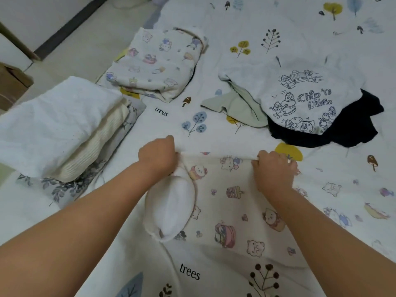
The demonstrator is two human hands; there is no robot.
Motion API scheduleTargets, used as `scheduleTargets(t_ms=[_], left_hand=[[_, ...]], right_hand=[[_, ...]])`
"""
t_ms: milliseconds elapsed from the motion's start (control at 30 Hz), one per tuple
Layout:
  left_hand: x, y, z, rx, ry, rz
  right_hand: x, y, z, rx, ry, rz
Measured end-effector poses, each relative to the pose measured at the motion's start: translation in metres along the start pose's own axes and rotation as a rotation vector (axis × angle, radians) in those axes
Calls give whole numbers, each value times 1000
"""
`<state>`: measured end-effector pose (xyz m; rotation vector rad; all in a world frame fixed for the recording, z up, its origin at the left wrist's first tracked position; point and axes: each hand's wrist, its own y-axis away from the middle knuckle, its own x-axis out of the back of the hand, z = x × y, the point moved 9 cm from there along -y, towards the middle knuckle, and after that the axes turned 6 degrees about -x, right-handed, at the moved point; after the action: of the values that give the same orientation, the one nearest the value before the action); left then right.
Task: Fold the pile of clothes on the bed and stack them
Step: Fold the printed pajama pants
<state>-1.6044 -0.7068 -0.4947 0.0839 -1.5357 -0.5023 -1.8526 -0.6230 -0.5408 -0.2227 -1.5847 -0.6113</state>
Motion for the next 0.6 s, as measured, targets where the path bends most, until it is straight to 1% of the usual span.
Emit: scheduleTargets(t_ms=[33, 100, 133, 167, 200, 233, 267, 300, 333, 400, 433, 467, 500, 533, 567, 600], left_hand=[[-6, -1, -10, 55, 73, -24], [-14, 2, -30, 170, 370, -82], [-19, 6, -35, 206, 518, -135], [-25, 12, -35, 208, 573, -225], [-33, 17, -30, 146, 539, -317], [-40, 21, -24, 67, 483, -371], [-48, 18, -24, 11, 471, -358], [-47, 12, -27, -7, 517, -267], [-41, 6, -39, 72, 650, -130], [-39, 1, -77, 316, 908, 130], [-43, 4, -89, 418, 976, 168], [-53, 7, -93, 490, 1046, 99], [-64, 10, -89, 534, 1135, -26], [-78, 13, -81, 555, 1258, -187], [-88, 16, -71, 543, 1385, -324], [-92, 16, -65, 506, 1455, -405]], right_hand=[[-4, -2, 1, -17, 20, -35], [-12, -4, 2, -30, 22, -93], [-15, -4, 1, -19, 15, -103], [-16, -4, -1, 1, 14, -100], [-16, -4, -4, 27, 23, -84], [-15, -4, -6, 48, 38, -66], [-14, -5, -7, 58, 52, -49], [-13, -6, -6, 54, 57, -36], [-12, -7, -5, 43, 50, -22], [-9, -10, -2, 17, 16, 1], [-8, -12, -1, 11, 8, 3], [-9, -13, -1, 15, 8, -8], [-11, -14, -2, 31, 7, -30], [-13, -15, -5, 55, 9, -57], [-16, -16, -7, 77, 15, -88], [-18, -17, -8, 88, 25, -120]])
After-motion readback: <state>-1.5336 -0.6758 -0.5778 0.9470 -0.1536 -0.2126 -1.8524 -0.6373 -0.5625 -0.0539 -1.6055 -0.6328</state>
